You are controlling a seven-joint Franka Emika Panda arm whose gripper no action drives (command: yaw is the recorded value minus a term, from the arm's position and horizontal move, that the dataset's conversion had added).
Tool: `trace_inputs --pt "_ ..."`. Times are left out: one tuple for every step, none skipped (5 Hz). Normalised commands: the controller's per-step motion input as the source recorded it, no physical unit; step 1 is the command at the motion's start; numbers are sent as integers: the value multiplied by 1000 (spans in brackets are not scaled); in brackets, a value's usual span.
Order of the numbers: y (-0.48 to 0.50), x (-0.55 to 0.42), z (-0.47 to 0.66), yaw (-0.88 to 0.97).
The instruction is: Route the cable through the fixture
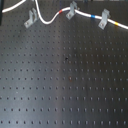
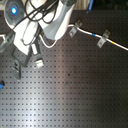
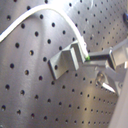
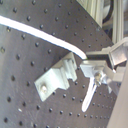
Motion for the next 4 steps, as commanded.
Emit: trace_inputs --pt "170 -290 322 383" --pt "70 -191 406 157" --pt "57 -58 503 160" --pt "12 25 544 169"
